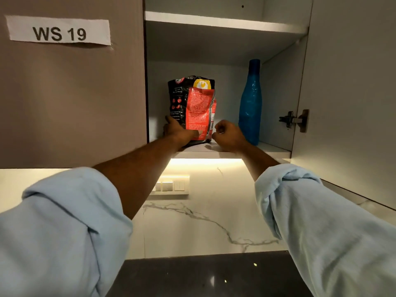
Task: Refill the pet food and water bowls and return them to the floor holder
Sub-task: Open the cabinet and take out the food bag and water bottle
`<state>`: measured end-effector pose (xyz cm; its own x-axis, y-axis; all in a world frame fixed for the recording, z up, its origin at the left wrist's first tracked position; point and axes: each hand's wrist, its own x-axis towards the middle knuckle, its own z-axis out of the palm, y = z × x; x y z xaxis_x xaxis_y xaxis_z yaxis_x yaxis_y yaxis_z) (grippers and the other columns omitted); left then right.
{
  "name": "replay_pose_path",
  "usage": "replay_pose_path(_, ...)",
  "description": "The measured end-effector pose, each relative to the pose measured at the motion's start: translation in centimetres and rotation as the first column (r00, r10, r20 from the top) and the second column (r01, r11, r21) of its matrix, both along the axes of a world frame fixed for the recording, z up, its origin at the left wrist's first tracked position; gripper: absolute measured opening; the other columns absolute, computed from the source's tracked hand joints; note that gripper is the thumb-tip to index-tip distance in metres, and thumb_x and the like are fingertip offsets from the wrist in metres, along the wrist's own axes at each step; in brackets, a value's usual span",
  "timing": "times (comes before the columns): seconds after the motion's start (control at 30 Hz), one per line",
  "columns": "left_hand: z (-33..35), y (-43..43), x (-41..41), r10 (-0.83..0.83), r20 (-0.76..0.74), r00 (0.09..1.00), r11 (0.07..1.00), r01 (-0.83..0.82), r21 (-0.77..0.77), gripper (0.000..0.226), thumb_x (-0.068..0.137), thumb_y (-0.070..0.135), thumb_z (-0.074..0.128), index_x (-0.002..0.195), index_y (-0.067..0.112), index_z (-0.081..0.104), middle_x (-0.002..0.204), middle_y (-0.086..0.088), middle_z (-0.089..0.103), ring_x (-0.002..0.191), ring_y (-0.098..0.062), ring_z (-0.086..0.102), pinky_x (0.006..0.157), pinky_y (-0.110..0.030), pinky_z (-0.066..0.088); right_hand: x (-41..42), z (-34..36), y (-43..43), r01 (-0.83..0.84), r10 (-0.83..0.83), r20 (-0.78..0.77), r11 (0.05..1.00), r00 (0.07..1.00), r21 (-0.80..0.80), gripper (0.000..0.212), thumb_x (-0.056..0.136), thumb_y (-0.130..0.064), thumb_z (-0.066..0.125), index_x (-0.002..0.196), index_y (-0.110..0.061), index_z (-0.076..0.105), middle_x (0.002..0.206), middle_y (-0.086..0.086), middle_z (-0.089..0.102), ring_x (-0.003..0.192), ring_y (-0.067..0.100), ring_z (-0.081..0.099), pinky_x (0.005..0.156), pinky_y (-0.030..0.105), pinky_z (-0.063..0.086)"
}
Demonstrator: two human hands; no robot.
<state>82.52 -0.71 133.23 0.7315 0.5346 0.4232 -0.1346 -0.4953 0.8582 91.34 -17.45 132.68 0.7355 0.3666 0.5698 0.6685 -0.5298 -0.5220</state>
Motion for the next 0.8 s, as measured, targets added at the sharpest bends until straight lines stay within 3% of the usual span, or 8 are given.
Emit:
replay_pose_path(0.1,0.1,0.9,1.1,-0.039,-0.016,0.999,0.995,0.037,-0.095,0.135,0.061,0.029,0.102,0.161,0.018,0.012,0.151,-0.011,0.053,0.140,-0.034,0.052,0.117,-0.055,0.043,2.0,0.2,0.6,-0.012,0.033,-0.208,0.995,0.978,0.103,0.068,0.092,-0.037,0.077,0.148,-0.016,0.046,0.136,0.004,0.059,0.119,0.029,0.062,0.089,0.032,0.056)
replay_pose_path(0.17,0.1,1.5,1.8,-0.061,-0.031,0.998,0.992,0.057,-0.116,0.132,0.060,0.027,0.102,0.158,0.018,0.015,0.150,-0.010,0.053,0.139,-0.034,0.052,0.117,-0.055,0.043,3.1,0.3,1.0,0.004,0.040,-0.243,0.984,0.969,0.178,0.067,0.093,-0.032,0.073,0.152,-0.016,0.044,0.142,0.012,0.060,0.128,0.032,0.061,0.098,0.038,0.051)
replay_pose_path(0.27,0.1,1.8,2.5,-0.081,-0.026,0.996,0.990,0.077,-0.117,0.115,0.063,0.020,0.101,0.149,0.019,0.024,0.144,-0.007,0.057,0.134,-0.031,0.056,0.111,-0.048,0.049,4.2,0.2,1.1,-0.014,0.068,-0.273,0.981,0.959,0.195,0.072,0.093,-0.033,0.073,0.155,-0.016,0.041,0.145,0.013,0.058,0.131,0.033,0.059,0.098,0.039,0.048)
replay_pose_path(0.4,-0.1,1.6,2.2,-0.086,0.004,0.996,0.990,0.086,-0.114,0.106,0.064,0.018,0.100,0.143,0.021,0.030,0.139,-0.006,0.061,0.130,-0.030,0.059,0.111,-0.050,0.051,4.2,0.4,1.0,-0.079,0.086,-0.269,0.996,0.959,0.036,0.090,0.091,-0.049,0.079,0.162,-0.019,0.032,0.163,0.011,0.043,0.142,0.034,0.051,0.099,0.036,0.046)
replay_pose_path(0.47,-0.2,1.3,1.8,-0.088,0.004,0.996,0.991,0.088,-0.101,0.106,0.065,0.019,0.100,0.144,0.021,0.030,0.140,-0.006,0.060,0.130,-0.031,0.059,0.111,-0.052,0.050,3.5,0.4,0.8,-0.105,0.104,-0.281,0.994,0.954,0.013,0.105,0.084,-0.059,0.081,0.164,-0.021,0.025,0.168,0.011,0.037,0.146,0.036,0.047,0.107,0.042,0.046)
replay_pose_path(0.53,-0.2,1.1,1.1,-0.100,0.004,0.995,0.991,0.100,-0.091,0.109,0.065,0.020,0.100,0.146,0.021,0.028,0.141,-0.007,0.059,0.132,-0.031,0.058,0.113,-0.053,0.049,2.6,0.3,0.5,-0.166,0.175,-0.267,0.984,0.948,0.058,0.109,0.082,-0.062,0.081,0.165,-0.023,0.022,0.169,0.010,0.036,0.149,0.036,0.045,0.112,0.045,0.044)
replay_pose_path(0.67,0.0,0.8,-0.8,-0.152,-0.017,0.988,0.986,0.151,-0.078,0.113,0.065,0.016,0.100,0.150,0.018,0.025,0.144,-0.008,0.057,0.136,-0.031,0.055,0.114,-0.048,0.047,1.5,0.1,-0.2,-0.259,0.289,-0.168,0.949,0.943,0.178,0.097,0.083,-0.048,0.086,0.161,-0.022,0.033,0.163,0.008,0.045,0.146,0.032,0.048,0.099,0.033,0.041)
replay_pose_path(0.8,0.1,0.6,-3.5,-0.205,-0.034,0.978,0.977,0.202,-0.063,0.114,0.067,0.014,0.099,0.155,0.015,0.026,0.143,-0.006,0.060,0.136,-0.028,0.055,0.111,-0.047,0.049,-0.1,0.5,-1.8,-0.257,0.328,-0.184,0.910,0.927,0.326,0.112,0.077,-0.050,0.089,0.165,-0.018,0.027,0.168,0.012,0.037,0.151,0.034,0.042,0.121,0.050,0.039)
